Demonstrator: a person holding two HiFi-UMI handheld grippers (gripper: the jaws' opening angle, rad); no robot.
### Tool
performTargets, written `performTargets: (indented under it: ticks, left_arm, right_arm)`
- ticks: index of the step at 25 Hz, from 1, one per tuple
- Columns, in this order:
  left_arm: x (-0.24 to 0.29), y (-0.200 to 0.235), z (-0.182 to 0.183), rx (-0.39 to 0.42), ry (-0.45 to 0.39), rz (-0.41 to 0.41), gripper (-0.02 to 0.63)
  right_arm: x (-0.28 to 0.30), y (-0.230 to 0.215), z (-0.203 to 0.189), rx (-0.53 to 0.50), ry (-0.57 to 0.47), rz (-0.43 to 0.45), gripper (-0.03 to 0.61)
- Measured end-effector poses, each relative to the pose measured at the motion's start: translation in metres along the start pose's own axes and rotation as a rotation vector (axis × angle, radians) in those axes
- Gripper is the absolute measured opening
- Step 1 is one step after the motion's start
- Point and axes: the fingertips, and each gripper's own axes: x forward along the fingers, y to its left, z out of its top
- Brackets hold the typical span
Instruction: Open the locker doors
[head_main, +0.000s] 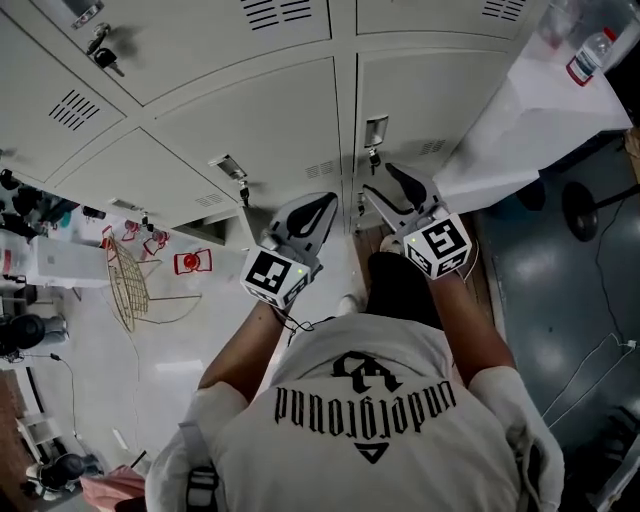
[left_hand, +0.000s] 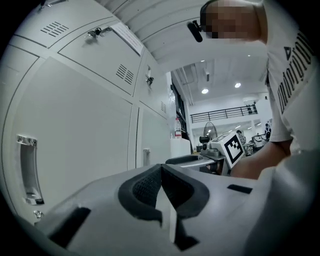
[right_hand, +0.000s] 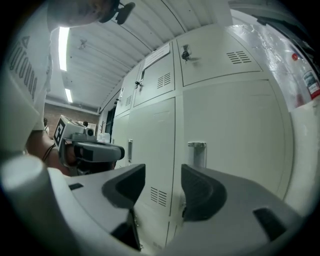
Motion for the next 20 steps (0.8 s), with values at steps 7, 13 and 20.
performTargets:
  ticks: [7,13,20]
  left_arm:
    - [0.021,0.021,0.000,-0.021,0.025,0.031,0.006]
    - [0.033,0.043,-0.010,-0.013,0.031,0.058,0.006]
    - [0.043,0.053,-0.013,-0.042,0.034,0.071,0.006]
  right_arm:
    - [0.036,-0.032,0.000,0.005,-0.014,0.017,0.232]
    - [0.058,-0.042,-0.003,0.008,-0.006,0.057,0.235]
    - [0.076,-0.041,-0.005,0.008,-0.007,0.109,0.236]
